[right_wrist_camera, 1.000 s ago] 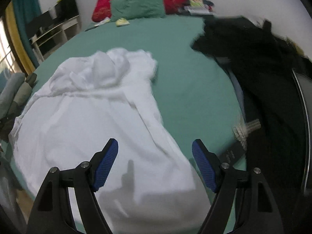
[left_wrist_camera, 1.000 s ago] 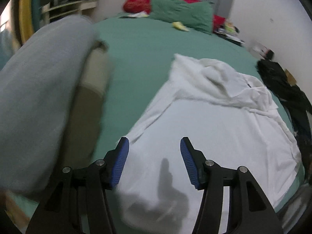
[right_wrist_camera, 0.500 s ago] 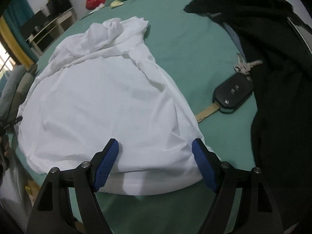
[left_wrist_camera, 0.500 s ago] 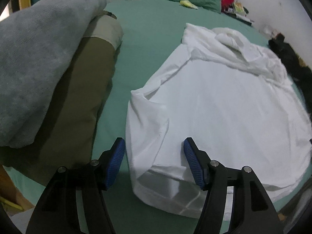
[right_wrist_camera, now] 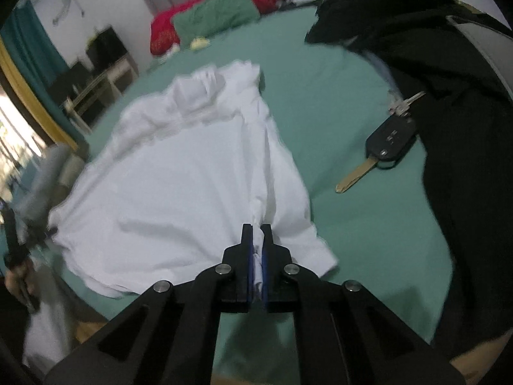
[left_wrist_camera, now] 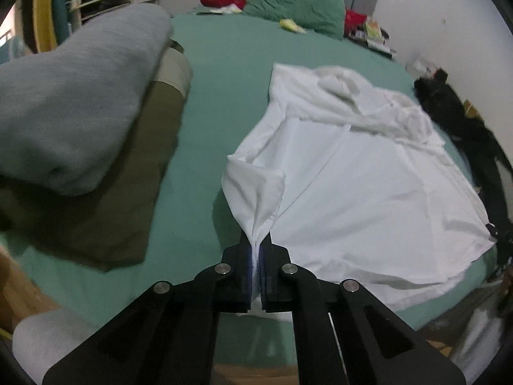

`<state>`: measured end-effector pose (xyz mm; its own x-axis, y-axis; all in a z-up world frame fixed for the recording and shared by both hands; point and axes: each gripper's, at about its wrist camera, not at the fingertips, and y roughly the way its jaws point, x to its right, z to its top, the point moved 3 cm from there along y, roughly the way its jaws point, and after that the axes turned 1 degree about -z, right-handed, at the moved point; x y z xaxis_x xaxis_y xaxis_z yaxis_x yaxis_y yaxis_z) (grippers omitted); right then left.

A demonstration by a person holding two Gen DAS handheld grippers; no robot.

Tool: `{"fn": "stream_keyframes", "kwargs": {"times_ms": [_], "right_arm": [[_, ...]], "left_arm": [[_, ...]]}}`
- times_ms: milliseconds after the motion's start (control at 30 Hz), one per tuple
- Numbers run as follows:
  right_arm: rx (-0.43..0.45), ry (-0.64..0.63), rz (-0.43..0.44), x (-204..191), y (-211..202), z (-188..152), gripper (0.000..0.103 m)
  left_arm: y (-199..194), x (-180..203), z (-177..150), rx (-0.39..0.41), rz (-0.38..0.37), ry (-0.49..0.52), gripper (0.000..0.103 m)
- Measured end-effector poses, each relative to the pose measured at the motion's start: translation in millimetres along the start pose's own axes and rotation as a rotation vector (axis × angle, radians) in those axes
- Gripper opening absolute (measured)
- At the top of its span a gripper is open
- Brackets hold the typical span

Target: Fold large clothes

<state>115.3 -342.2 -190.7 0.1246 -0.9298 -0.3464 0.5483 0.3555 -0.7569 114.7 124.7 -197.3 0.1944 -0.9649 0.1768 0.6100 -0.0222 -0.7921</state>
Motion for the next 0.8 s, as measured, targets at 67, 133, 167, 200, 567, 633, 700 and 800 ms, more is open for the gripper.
{"fn": "stream_keyframes", "kwargs": {"times_ms": [67, 133, 167, 200, 567, 633, 700, 800], "right_arm": [[0.037, 0.019, 0.021, -1.8, -15.5, -0.7, 0.004], [0.059, 0.025, 0.034, -4.4, -26.8, -1.3, 0.004], [0.072, 0.023, 0.039, -5.8, -33.6, -1.5, 0.004], [0.087, 0.022, 0.045, -7.4, -42.6, -2.7, 0.004], [0.222, -0.003, 0.056, -11.2, -130.0, -15.2, 0.004], [0.244, -0.019, 0.057, -17.0, -140.9, -14.3, 0.004], [0.27, -0.026, 0.067, -23.4, -148.5, -10.8, 0.004], [0.308, -0.049, 0.071, -31.3, -149.1, 5.5, 0.004]], "left_arm": [[-18.2, -2.3, -5.6, 0.018, -0.011, -0.016, 0.004], [-32.2, -3.8, -9.9, 0.032, -0.017, -0.027, 0.004], [-40.0, -4.6, -12.3, 0.04, -0.021, -0.034, 0.004], [-47.2, -5.1, -13.7, 0.046, -0.024, -0.043, 0.004], [-120.7, 0.6, -23.0, 0.117, -0.062, -0.088, 0.004], [-131.4, 5.5, -19.4, 0.135, -0.064, -0.087, 0.004], [-137.8, 10.2, -12.3, 0.154, -0.071, -0.092, 0.004], [-139.3, 17.3, 6.5, 0.19, -0.078, -0.079, 0.004]]}}
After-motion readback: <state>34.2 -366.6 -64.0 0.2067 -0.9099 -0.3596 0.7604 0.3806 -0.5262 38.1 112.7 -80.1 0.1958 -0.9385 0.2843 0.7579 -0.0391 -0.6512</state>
